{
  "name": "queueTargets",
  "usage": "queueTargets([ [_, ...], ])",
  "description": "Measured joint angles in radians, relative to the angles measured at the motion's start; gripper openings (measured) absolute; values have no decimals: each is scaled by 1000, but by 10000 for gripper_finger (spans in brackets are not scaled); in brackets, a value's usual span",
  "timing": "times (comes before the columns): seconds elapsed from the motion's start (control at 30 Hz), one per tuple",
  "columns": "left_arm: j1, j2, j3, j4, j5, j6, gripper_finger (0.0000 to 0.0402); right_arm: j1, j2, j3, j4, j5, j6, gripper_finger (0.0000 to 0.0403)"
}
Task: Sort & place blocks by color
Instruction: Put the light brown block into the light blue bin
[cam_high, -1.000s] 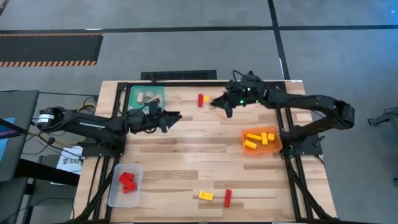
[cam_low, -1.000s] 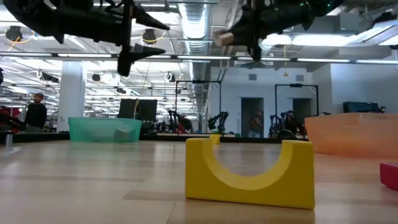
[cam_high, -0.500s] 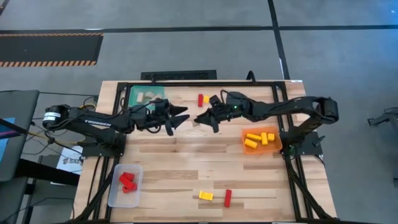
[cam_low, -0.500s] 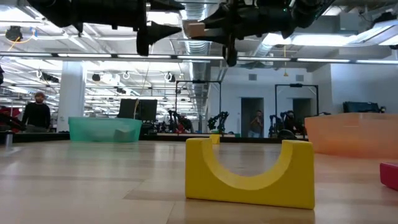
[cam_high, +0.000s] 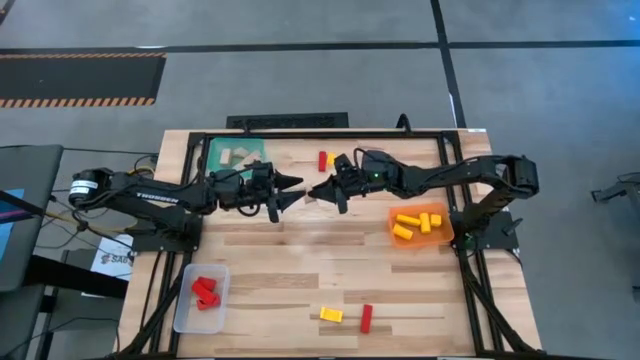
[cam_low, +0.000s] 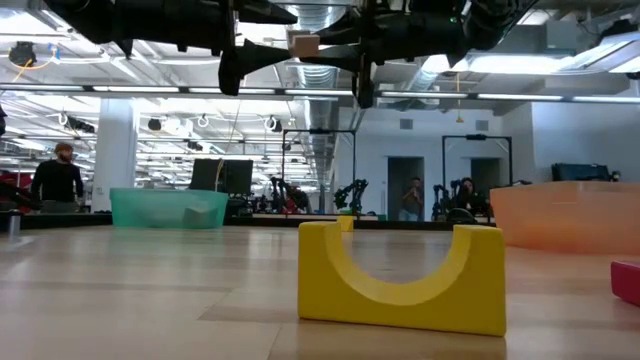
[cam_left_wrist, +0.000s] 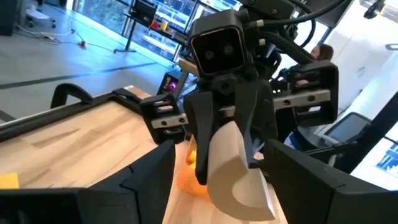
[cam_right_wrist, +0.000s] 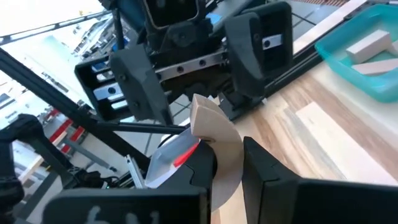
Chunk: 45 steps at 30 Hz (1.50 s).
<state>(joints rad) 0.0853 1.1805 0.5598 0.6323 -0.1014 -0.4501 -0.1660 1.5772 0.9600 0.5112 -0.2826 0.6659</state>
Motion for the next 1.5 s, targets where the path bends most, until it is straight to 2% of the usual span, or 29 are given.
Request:
queueTargets([
  [0.57, -32, 0, 0, 11, -10, 254, 233, 2, 0, 0, 7, -1, 106, 52],
  [1.2, -34, 0, 0, 13, -23, 265, 232, 2, -1, 0, 58, -3, 131, 52],
  [1.3, -34, 0, 0, 13, -23, 266, 220, 5, -1, 0, 58, -3, 131, 52],
  [1.5, -34, 0, 0, 14, -23, 271, 171, 13, -1, 0, 58, -3, 131, 52],
])
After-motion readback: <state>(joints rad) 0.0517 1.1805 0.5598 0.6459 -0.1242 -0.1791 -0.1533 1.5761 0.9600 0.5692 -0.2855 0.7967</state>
